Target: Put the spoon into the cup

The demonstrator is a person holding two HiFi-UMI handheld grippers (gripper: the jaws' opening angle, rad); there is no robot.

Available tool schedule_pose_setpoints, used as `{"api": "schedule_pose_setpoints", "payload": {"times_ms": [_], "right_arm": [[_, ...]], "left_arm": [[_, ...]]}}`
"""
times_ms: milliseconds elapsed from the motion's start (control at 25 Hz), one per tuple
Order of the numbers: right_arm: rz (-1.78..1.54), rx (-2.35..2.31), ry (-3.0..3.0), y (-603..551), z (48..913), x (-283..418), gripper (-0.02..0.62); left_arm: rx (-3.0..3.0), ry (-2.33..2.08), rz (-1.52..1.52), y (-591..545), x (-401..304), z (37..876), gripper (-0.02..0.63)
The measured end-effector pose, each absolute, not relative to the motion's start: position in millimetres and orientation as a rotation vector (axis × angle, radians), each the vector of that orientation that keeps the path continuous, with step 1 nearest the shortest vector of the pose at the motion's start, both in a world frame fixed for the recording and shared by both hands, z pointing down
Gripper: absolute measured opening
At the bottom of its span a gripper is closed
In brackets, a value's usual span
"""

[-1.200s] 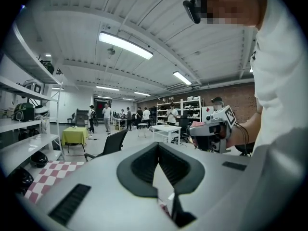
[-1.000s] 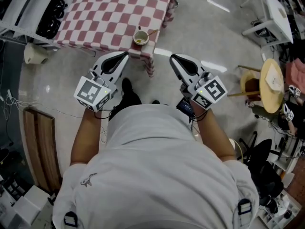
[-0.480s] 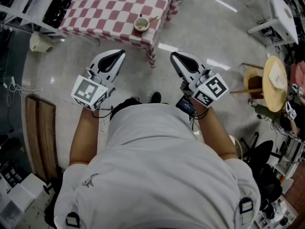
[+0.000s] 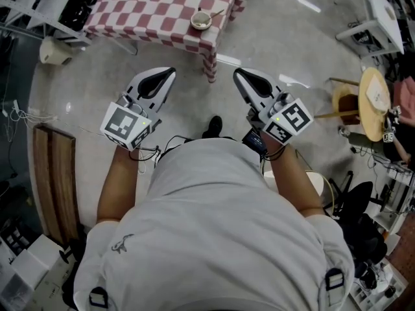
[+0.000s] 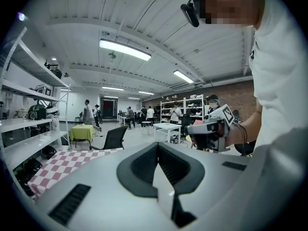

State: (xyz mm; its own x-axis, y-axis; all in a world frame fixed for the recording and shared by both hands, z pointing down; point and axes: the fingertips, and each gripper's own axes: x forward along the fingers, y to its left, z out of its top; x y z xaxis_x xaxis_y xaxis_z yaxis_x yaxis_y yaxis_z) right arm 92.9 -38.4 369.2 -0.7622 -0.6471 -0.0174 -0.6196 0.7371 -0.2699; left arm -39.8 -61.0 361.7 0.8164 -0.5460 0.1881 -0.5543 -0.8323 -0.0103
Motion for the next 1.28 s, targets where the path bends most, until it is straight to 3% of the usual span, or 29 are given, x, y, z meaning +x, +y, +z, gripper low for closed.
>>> {"api": "schedule_pose_setpoints", "payload": {"times_ms": [560,1280], "right_arm": [[-0.277,-1.173,2.845,61,363,26,0.035],[-0.258,-1.316,2.837,152,374,6,0.033]], "left_arm": [[2.987,-0.844,0.270,41,-113,363,0.014],[2.939,-0.895,0.194,121,-161,371,0.014]]}}
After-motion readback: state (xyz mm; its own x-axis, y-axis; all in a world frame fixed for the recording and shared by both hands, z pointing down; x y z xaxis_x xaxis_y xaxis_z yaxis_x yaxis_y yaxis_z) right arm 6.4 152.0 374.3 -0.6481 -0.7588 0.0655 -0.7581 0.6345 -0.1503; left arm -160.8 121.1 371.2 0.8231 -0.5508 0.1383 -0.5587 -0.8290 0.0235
